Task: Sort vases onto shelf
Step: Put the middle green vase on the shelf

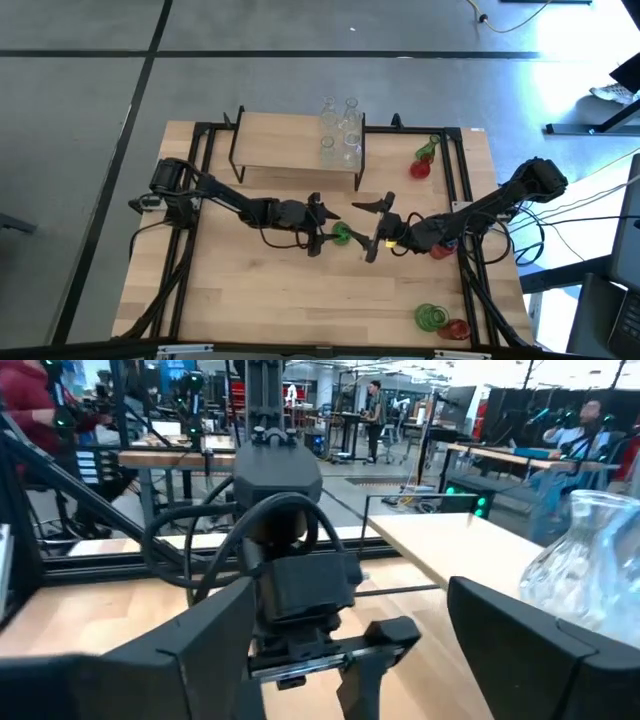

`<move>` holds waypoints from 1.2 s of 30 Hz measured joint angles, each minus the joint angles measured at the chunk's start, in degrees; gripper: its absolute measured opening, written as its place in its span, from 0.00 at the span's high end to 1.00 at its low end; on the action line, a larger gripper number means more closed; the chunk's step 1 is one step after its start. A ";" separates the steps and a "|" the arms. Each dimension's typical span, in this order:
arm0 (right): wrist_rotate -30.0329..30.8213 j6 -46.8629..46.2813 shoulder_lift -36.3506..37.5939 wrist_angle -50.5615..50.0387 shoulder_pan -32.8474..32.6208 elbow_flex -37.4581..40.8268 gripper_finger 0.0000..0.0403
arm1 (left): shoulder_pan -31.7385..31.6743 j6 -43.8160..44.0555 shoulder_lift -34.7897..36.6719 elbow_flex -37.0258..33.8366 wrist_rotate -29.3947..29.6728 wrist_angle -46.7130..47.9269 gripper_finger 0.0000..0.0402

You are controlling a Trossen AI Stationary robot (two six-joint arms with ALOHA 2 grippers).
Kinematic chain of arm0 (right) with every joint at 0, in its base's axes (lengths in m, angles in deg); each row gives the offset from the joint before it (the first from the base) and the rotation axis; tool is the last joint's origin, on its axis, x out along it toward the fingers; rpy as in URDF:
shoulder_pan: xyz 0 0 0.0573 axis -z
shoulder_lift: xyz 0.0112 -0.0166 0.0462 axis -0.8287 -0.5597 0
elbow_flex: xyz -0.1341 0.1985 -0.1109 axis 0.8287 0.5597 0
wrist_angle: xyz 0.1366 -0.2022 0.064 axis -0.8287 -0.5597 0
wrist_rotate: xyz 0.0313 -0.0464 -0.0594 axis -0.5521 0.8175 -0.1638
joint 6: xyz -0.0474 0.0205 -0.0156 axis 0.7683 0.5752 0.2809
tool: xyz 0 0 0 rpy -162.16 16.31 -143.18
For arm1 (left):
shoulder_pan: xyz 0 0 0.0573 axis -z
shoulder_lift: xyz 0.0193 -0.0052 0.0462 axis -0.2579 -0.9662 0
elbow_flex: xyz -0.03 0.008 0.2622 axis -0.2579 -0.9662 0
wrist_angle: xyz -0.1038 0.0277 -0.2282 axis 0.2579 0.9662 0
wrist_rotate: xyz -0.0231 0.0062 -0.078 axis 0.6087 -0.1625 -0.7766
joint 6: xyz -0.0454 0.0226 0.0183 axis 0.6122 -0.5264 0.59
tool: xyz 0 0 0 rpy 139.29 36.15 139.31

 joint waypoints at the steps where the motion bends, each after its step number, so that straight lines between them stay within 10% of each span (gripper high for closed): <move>1: 0.11 0.84 0.00 0.04 0.00 0.00 0.22 | -0.25 -0.07 0.02 0.00 0.13 0.26 0.37; 25: -0.43 4.48 -0.05 -2.21 4.13 0.02 0.22 | -3.75 -1.74 1.14 -0.22 -0.48 2.29 0.37; 36: -0.46 3.15 -0.04 -3.50 4.13 0.00 0.22 | -5.51 -2.31 -4.69 -0.20 -14.57 -6.72 0.37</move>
